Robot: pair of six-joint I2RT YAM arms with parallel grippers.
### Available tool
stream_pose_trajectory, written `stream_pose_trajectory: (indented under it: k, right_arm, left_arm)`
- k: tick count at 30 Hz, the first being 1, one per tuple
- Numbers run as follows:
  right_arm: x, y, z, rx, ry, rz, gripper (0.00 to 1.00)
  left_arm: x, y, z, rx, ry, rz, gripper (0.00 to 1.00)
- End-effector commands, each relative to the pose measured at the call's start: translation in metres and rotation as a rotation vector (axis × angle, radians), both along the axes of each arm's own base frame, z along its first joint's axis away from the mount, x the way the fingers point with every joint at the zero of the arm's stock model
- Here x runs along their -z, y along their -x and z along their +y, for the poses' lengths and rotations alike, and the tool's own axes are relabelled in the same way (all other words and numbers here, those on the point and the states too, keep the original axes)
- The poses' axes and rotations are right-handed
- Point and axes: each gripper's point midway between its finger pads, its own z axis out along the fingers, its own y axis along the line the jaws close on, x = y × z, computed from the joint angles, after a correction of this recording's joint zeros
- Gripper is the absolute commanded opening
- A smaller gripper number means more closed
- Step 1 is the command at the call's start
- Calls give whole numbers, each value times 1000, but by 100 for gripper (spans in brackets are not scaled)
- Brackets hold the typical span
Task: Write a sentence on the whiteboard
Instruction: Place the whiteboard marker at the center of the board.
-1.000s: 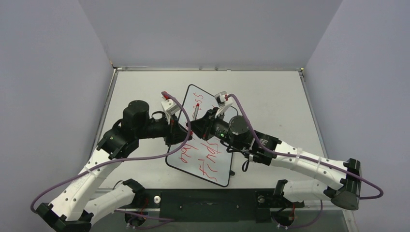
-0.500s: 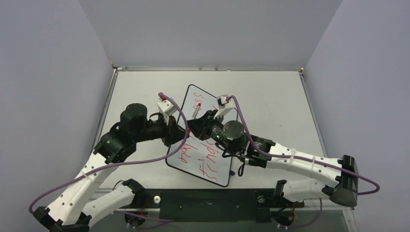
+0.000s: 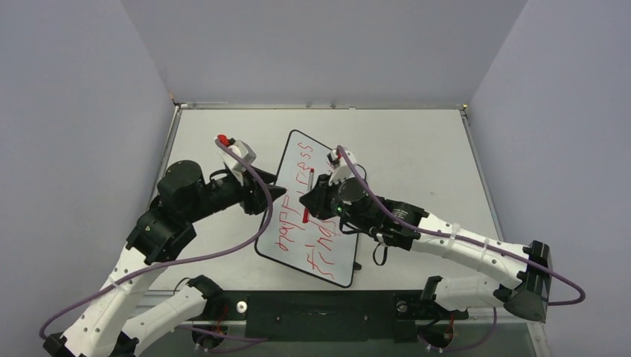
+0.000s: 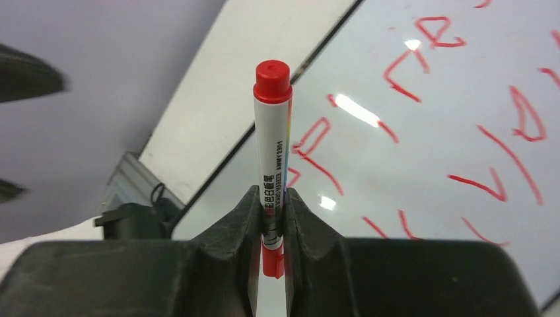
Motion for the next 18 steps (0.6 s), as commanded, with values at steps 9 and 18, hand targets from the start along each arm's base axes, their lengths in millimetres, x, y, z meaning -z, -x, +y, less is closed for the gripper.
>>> stream_pose_trajectory:
  k: [9, 18]
  right_arm:
    - [4, -63, -153, 339, 239, -30, 0]
    - [86, -85, -263, 642, 540, 127, 0]
  left_arm:
    - [-29, -40, 76, -468, -63, -139, 42]
    - [8, -70, 141, -878, -178, -51, 51]
